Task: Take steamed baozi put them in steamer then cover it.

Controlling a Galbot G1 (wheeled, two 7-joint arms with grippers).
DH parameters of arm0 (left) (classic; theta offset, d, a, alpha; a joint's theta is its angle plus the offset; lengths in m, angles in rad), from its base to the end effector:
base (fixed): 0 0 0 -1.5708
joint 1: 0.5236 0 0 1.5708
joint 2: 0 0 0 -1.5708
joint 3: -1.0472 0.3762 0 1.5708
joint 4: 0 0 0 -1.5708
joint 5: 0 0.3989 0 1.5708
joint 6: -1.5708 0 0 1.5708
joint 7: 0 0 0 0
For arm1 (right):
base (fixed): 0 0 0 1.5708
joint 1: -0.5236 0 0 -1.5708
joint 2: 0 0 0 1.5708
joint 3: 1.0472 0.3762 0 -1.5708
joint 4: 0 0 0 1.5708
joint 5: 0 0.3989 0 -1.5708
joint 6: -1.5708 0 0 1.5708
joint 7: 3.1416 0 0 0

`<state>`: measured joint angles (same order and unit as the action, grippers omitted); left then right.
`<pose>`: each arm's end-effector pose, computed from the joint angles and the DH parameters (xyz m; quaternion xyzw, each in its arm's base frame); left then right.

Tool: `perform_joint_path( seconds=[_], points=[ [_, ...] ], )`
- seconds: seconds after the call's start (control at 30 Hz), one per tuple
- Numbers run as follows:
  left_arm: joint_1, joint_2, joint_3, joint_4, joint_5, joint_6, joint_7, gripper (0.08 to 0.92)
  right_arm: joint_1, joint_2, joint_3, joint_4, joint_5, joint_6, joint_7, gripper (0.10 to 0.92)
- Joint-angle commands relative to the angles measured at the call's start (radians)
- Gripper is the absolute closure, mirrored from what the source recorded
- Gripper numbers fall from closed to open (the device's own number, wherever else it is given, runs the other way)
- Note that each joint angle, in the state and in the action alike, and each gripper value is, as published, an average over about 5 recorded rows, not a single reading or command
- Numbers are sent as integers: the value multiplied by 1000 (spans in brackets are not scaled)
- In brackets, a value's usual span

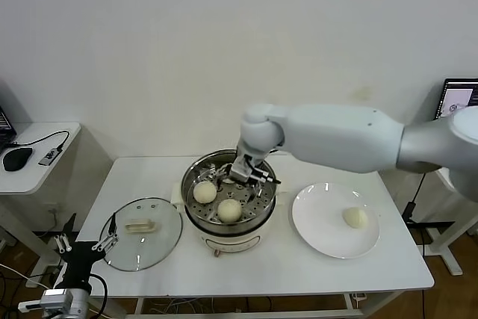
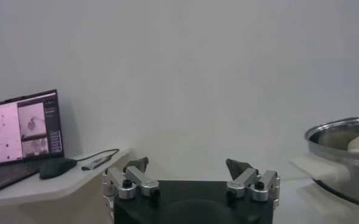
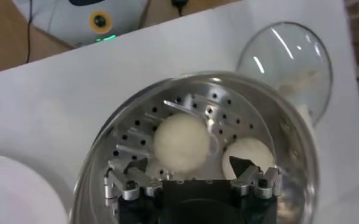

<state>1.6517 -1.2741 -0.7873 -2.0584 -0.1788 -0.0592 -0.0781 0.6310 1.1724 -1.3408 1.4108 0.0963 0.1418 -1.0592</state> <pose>0.1923 0.1432 -0.3202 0.0739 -0.9916 -0.1057 0.0011 0.5606 0.1768 -0.0542 0.6584 -0.2470 0.7086 0.0584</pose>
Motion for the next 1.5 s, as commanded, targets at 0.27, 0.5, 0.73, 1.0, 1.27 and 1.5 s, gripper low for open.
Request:
perform_joint_path(
  seconds=[0.27,0.5,0.73,1.0,1.27,1.5],
  points=[
    [-13,20,31,9,7,1,1,177,62,-477,39,136,78,-490,-29,203],
    [-21,31,51,19,15,4,2,177,-104,-669,96,146,-3,-486,-9,203],
    [-24,31,65,30,21,9,2,177,-386,-721,333,62,-108,-450,-21,203],
    [-12,33,63,27,31,12,2,177,-656,-668,549,-73,-203,-407,-31,203],
    [-4,33,47,24,30,15,2,177,-747,-552,667,-232,-285,-334,-44,203],
    [-2,26,43,26,32,15,2,177,-767,-468,704,-332,-326,-324,-30,203]
  ],
)
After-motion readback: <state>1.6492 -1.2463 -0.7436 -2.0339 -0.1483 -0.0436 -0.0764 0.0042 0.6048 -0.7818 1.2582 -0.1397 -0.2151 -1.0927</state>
